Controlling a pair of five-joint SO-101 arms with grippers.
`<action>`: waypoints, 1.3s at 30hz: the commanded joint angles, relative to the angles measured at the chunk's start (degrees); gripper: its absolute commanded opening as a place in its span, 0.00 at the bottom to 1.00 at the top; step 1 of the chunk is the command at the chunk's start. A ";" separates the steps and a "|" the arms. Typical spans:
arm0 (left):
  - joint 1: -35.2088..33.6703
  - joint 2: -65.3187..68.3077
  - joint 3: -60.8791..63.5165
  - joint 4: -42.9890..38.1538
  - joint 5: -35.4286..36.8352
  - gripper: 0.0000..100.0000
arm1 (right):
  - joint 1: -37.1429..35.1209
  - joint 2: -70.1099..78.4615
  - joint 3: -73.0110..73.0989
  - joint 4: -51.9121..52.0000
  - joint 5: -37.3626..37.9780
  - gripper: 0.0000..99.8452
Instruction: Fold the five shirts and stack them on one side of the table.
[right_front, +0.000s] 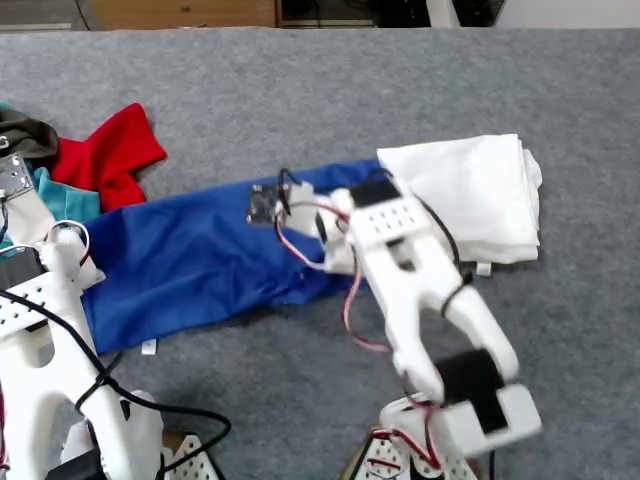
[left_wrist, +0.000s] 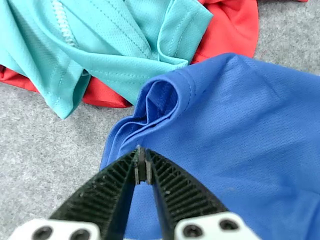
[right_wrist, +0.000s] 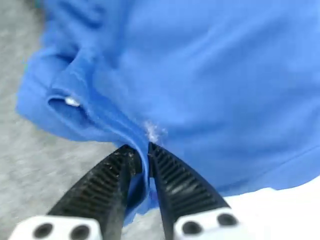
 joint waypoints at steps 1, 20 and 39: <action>-0.35 -0.04 -1.93 0.18 -0.09 0.02 | -0.57 7.60 -10.95 -2.37 0.70 0.00; -0.35 -0.04 -2.37 0.09 -0.18 0.02 | 1.10 14.55 -31.08 7.47 -2.37 0.28; -4.92 13.93 -12.31 0.88 -1.76 0.18 | 5.23 4.26 -14.11 4.92 -18.90 0.00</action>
